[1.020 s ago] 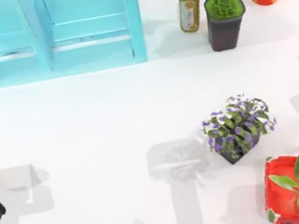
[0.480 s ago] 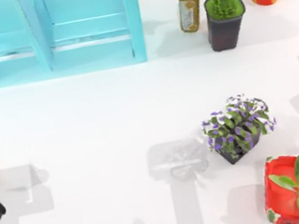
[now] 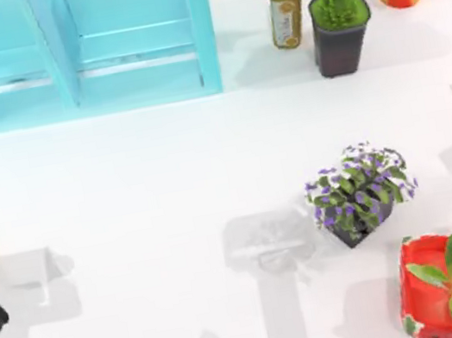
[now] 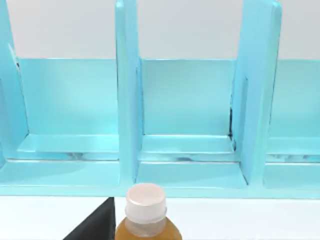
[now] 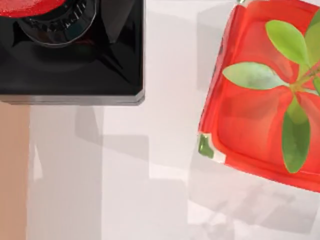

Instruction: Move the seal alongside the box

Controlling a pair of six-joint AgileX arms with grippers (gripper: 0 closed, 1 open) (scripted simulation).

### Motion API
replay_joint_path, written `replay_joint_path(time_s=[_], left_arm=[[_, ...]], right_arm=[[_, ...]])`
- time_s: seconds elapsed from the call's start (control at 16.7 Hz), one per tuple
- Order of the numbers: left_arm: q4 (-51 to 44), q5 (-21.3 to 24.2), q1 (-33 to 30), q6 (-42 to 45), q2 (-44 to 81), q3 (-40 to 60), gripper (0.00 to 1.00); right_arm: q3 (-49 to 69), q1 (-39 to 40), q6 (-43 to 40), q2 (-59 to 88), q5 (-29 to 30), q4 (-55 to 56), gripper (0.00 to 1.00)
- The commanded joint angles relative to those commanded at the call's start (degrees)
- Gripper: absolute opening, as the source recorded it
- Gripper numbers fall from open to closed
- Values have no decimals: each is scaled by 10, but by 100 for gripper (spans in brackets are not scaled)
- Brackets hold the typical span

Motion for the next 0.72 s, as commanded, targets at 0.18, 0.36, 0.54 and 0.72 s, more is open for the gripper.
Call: replay_joint_path(time_s=[0.18, 0.36, 0.54, 0.72], left_arm=[[0, 0, 0, 0, 0, 0, 100], [0, 0, 0, 0, 0, 0, 100], [0, 0, 0, 0, 0, 0, 100], [0, 0, 0, 0, 0, 0, 100]], right_arm=[[-17, -1, -1, 1, 0, 19, 0], [-35, -2, -2, 3, -1, 38, 0], [-52, -3, -2, 4, -1, 57, 0], [-70, -4, -3, 6, -1, 76, 0]])
